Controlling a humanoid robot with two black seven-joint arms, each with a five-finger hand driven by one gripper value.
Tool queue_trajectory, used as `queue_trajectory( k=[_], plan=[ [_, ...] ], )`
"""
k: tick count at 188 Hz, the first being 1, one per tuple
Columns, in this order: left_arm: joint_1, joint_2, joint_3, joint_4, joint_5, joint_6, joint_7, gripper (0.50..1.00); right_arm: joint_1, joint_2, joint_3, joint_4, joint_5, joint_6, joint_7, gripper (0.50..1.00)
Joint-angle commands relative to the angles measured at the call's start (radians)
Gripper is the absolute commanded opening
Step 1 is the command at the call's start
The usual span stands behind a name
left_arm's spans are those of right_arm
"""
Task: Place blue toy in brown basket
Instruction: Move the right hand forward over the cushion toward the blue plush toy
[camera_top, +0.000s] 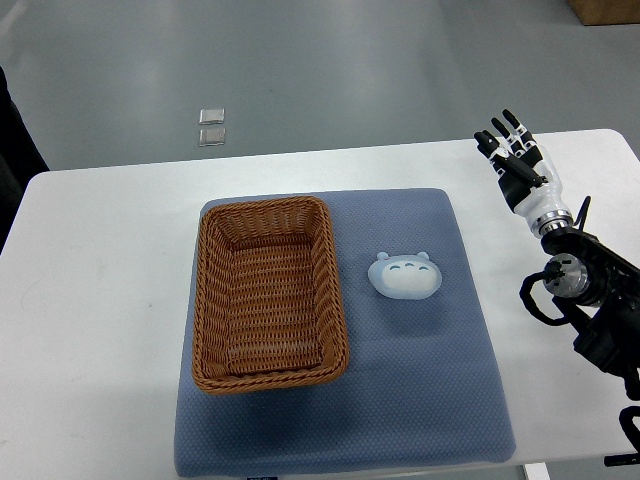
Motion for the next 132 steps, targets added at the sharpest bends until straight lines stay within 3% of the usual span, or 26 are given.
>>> queue_trajectory(
  k=[1, 132],
  plan=[
    [0.0, 0.0, 0.0, 0.0, 0.0, 0.001, 0.0, 1.0, -0.001, 0.0, -0.006, 0.0, -0.002, 0.003, 0.001, 0.913],
    [0.0, 0.0, 0.0, 0.006, 0.0, 0.001, 0.0, 1.0, 0.005, -0.033, -0.055, 0.005, -0.129, 0.059, 0.001, 0.913]
  ],
)
